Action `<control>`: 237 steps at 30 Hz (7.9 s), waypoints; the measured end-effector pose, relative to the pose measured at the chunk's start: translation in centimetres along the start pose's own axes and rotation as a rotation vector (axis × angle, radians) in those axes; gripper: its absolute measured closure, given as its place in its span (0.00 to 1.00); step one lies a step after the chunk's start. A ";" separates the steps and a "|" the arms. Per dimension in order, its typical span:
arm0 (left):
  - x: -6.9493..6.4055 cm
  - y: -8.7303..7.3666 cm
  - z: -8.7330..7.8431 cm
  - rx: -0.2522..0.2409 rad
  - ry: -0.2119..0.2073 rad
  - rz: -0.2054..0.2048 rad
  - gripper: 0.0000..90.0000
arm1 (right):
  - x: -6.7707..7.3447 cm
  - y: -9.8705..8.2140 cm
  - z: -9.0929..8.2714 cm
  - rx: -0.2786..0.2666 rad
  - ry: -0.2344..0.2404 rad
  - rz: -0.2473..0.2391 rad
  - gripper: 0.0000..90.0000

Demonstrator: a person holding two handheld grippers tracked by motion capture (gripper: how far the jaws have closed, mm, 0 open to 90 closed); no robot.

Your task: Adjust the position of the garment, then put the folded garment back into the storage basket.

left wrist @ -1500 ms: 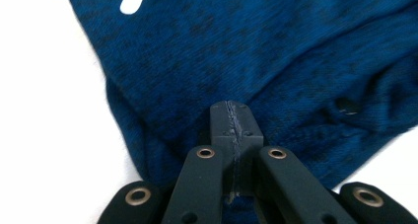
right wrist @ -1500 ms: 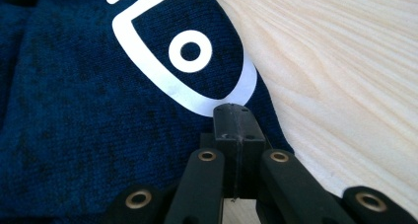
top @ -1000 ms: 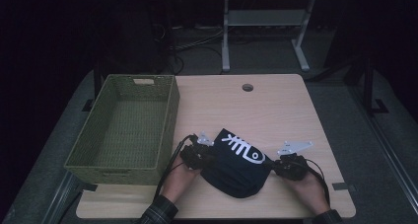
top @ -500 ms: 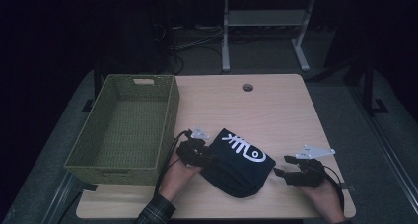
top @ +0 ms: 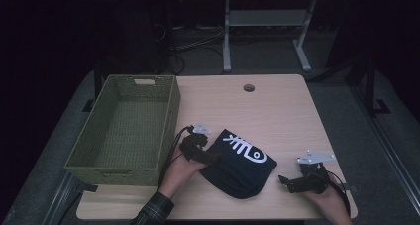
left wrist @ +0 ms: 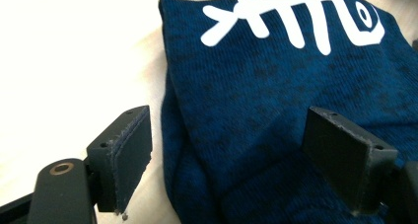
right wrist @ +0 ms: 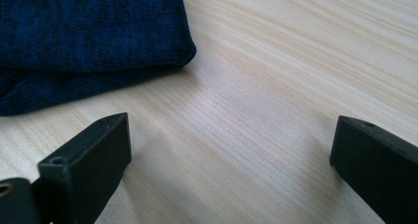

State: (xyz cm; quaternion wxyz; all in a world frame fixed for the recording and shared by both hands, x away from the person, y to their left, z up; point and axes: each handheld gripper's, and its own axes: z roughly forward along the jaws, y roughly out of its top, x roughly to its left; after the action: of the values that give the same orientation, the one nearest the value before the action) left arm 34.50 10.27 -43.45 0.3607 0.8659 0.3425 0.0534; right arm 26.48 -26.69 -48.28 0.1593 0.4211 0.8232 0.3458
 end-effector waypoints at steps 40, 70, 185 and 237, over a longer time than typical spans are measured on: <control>1.1 -0.2 3.5 0.031 -0.093 0.034 0.39 | -0.1 0.1 0.1 0.000 0.004 0.000 0.02; 1.4 2.5 2.6 0.184 -0.190 -0.066 0.77 | 0.0 0.1 0.1 0.002 0.004 0.005 0.02; 10.5 4.7 -32.3 -0.053 0.119 -0.239 0.78 | -0.1 0.1 0.1 0.001 -0.011 0.017 0.02; 16.2 -4.2 -25.6 -0.003 0.119 -0.483 0.78 | -0.1 0.1 0.1 -0.001 -0.016 0.020 0.02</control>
State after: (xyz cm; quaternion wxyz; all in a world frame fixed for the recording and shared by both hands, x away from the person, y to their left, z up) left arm 35.78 37.66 -29.95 0.3437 0.7538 0.5599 0.0170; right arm 26.65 -26.75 -48.29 0.1626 0.4321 0.8174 0.3447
